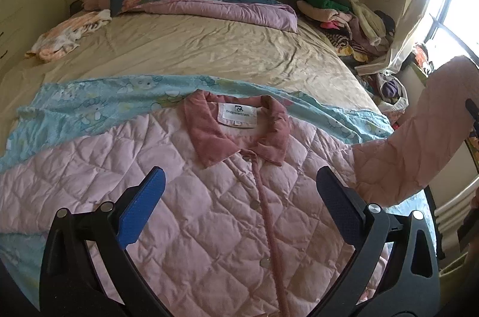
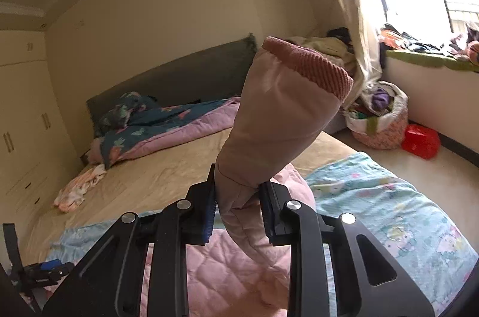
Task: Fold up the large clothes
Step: 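Lift the sleeve with the right tool and carry it across the jacket body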
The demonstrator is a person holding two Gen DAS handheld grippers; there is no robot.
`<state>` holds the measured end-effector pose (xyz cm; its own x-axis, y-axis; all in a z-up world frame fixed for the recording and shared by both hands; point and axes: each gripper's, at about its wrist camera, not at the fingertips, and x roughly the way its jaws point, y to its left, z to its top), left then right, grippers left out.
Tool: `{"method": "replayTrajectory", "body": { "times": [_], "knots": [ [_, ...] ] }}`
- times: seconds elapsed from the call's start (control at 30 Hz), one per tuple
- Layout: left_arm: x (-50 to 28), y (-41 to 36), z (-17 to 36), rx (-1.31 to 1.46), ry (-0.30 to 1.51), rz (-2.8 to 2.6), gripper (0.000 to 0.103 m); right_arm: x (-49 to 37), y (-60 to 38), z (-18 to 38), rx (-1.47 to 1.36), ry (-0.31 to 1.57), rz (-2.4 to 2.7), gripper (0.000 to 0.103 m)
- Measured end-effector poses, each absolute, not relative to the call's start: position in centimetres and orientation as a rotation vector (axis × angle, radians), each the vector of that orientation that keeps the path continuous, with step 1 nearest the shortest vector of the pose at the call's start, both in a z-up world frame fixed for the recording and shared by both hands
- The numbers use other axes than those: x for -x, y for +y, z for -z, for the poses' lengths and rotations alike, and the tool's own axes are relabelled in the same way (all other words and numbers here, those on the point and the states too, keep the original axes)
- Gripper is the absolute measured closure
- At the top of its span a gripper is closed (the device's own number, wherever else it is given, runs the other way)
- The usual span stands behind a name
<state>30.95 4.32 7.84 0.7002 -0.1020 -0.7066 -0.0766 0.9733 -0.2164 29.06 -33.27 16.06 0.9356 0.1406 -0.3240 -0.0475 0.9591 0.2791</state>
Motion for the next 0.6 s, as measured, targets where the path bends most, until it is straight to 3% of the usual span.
{"method": "replayTrajectory", "body": {
  "times": [0.6],
  "knots": [
    [-28.3, 11.4, -6.0, 0.340, 0.792, -0.032, 0.008, -29.4, -21.5, -16.4, -0.170, 0.376, -0.268, 0.079]
  ]
}}
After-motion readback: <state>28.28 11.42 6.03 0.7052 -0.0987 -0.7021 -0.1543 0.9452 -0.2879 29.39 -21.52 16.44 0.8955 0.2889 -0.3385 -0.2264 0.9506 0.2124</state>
